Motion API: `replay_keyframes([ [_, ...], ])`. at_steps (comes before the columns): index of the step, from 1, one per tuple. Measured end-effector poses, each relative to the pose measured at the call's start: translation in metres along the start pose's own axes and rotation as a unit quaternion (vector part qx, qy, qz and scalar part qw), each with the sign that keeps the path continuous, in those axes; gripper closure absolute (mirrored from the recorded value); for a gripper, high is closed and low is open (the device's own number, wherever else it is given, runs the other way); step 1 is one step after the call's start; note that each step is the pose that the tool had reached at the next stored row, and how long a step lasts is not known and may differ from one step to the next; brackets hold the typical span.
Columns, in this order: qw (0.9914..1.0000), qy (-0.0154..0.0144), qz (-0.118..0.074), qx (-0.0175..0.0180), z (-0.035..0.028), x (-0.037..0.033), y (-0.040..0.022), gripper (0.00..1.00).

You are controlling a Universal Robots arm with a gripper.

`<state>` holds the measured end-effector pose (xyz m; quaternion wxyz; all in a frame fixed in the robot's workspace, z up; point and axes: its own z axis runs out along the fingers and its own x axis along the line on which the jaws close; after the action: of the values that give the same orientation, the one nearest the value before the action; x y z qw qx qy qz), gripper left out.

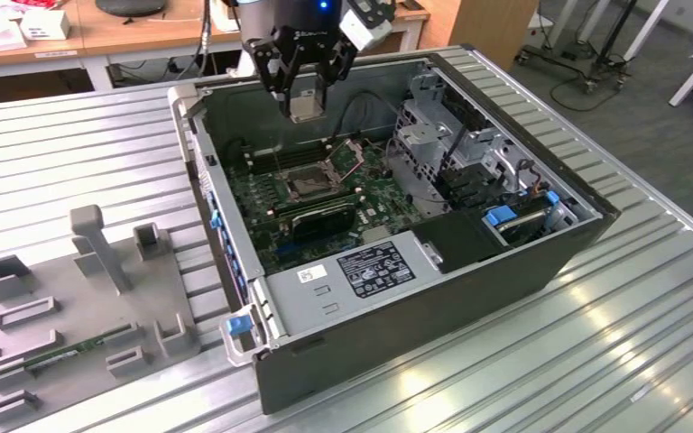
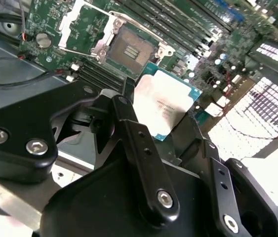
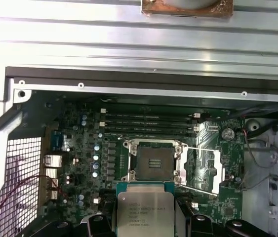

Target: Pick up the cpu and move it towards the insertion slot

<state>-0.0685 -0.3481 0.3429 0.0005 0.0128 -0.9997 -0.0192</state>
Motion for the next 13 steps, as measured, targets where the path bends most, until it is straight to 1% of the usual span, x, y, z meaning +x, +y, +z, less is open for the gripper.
replay_keyframes([
  [7,1.00000,0.0000,0.000,0.0000,0.0032,-0.0157,0.0017,0.45],
  [10,1.00000,0.0000,0.000,0.0000,0.0057,-0.0193,0.0018,0.45],
  [13,1.00000,0.0000,0.000,0.0000,0.0098,-0.0209,0.0025,0.45],
])
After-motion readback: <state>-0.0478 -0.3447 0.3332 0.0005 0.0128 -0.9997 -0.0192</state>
